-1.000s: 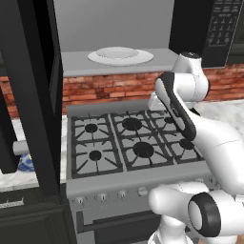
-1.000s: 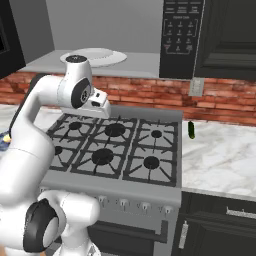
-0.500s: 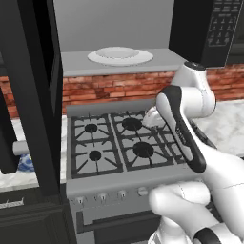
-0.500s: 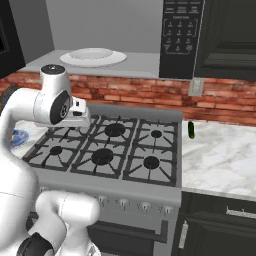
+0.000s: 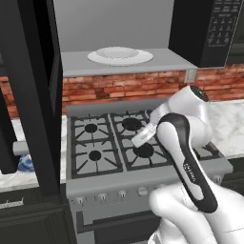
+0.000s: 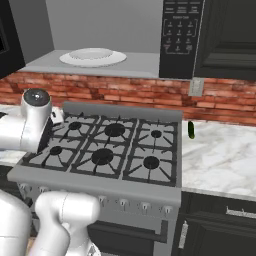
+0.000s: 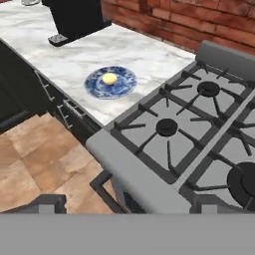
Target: Pick the egg from the counter and place it in the microwave.
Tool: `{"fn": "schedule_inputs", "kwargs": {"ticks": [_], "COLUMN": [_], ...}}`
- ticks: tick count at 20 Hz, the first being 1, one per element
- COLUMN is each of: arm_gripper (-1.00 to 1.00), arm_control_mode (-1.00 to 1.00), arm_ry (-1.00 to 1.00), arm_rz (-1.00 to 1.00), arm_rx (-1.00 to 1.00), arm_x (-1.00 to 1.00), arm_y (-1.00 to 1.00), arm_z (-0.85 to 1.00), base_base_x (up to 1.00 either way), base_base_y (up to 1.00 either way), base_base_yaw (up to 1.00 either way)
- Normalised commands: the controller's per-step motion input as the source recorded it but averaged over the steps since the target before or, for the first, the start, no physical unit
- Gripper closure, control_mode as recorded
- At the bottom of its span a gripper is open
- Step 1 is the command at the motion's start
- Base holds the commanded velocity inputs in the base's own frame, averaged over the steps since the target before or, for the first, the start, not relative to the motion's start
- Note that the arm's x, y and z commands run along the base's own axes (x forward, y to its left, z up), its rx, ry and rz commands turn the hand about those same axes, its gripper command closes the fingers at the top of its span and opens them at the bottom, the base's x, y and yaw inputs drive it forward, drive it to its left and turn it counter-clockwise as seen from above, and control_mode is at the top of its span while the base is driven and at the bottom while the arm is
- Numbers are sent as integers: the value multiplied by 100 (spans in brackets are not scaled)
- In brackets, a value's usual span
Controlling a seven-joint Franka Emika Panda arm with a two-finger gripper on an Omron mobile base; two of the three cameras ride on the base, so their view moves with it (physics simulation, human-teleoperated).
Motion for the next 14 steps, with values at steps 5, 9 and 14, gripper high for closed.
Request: {"fn": "schedule_inputs", "kwargs": {"ticks": [5, 9, 14], "arm_gripper": [-100, -100, -100], "arm_control_mode": [-100, -100, -100], "arm_ry": [-33, -12, -3], "arm_rz": [18, 7, 6], "arm_rx": [36, 18, 3], "arm_x": [-3, 14, 44], "arm_y": [60, 97, 85], "arm_z": [-10, -6, -8], "base_base_x": [0, 0, 0], "base_base_y": [0, 0, 0], "base_base_yaw": [0, 0, 0]}}
